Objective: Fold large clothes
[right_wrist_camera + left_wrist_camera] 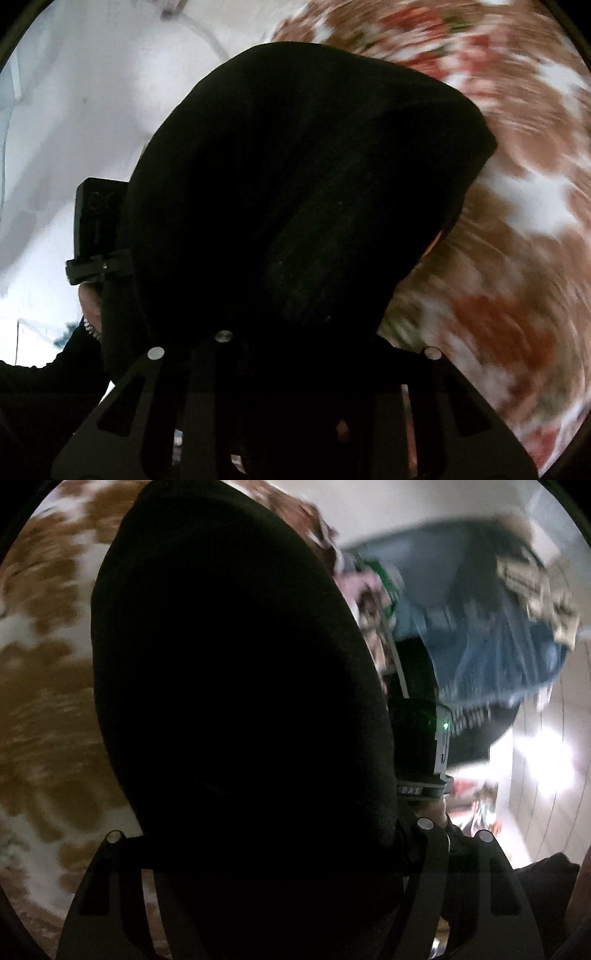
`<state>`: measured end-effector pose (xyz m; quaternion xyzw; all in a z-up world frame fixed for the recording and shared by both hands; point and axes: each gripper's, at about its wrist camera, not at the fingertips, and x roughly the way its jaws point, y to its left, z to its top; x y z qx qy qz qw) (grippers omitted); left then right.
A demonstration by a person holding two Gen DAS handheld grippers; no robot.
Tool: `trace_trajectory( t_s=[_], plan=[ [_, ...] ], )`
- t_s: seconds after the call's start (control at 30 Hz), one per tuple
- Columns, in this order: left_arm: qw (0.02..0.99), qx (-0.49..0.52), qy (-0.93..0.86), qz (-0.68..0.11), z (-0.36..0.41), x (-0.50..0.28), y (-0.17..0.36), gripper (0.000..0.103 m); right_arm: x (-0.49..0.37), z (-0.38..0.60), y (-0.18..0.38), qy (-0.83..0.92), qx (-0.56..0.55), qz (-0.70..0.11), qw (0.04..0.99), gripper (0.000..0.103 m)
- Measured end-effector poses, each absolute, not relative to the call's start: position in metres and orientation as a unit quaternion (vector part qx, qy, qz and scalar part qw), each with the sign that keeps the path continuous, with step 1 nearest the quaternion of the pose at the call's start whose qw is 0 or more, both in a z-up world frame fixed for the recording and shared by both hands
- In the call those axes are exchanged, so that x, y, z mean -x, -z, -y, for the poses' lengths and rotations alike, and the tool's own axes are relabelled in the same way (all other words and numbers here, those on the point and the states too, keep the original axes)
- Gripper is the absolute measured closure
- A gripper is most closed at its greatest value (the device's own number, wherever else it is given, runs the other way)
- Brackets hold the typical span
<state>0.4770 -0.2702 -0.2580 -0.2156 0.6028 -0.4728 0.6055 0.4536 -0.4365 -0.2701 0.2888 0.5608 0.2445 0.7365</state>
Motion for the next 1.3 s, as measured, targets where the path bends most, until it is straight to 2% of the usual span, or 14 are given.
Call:
trace_trajectory(
  t_s=[0.13,0.3,0.5,0.57,0.67,0.8,0.87,0.93,0.97,1.0,1.03,1.13,1.2,1.3],
  plan=[
    [0.562,0.167,0.528,-0.615,0.377,-0.456,0.258,0.033,-0.379,0.516,0.257,-0.157,-0.324,-0.534,0.765,0.074],
    [0.460,0.102,0.629,-0.618,0.554,-0.389,0.264,0.033,-0.263,0.636,0.235,-0.032,-0.351,-0.511,0.784,0.074],
    [0.349,0.037,0.726,-0.592,0.706,-0.310,0.266,0.033,-0.152,0.736,0.201,0.111,-0.358,-0.480,0.793,0.074],
    [0.314,0.020,0.743,-0.591,0.749,-0.294,0.274,0.032,-0.130,0.760,0.204,0.142,-0.372,-0.464,0.791,0.074],
    [0.292,-0.020,0.748,-0.596,0.798,-0.286,0.304,0.032,-0.086,0.809,0.241,0.165,-0.388,-0.448,0.788,0.074],
    [0.293,-0.078,0.696,-0.651,0.813,-0.291,0.403,0.030,-0.088,0.829,0.347,0.164,-0.444,-0.454,0.755,0.073],
    [0.296,-0.082,0.663,-0.682,0.805,-0.300,0.449,0.021,-0.085,0.828,0.381,0.154,-0.463,-0.451,0.747,0.066],
    [0.295,-0.052,0.672,-0.677,0.801,-0.306,0.450,0.017,-0.080,0.833,0.387,0.123,-0.485,-0.432,0.751,0.060],
    [0.302,-0.054,0.672,-0.675,0.799,-0.304,0.447,0.016,-0.078,0.834,0.385,0.116,-0.485,-0.434,0.750,0.048],
    [0.311,-0.064,0.670,-0.671,0.802,-0.301,0.443,0.010,-0.075,0.837,0.384,0.127,-0.465,-0.452,0.750,0.034],
    [0.322,-0.076,0.666,-0.668,0.801,-0.298,0.439,0.006,-0.071,0.840,0.386,0.131,-0.451,-0.460,0.754,0.031],
    [0.367,-0.126,0.649,-0.654,0.791,-0.291,0.415,0.004,-0.067,0.845,0.381,0.112,-0.425,-0.481,0.759,0.027],
    [0.407,-0.175,0.652,-0.615,0.780,-0.283,0.388,0.004,-0.061,0.848,0.373,0.124,-0.403,-0.497,0.759,0.021],
    [0.456,-0.231,0.650,-0.562,0.775,-0.274,0.352,0.004,-0.045,0.847,0.361,0.155,-0.397,-0.509,0.748,0.020]
  ],
)
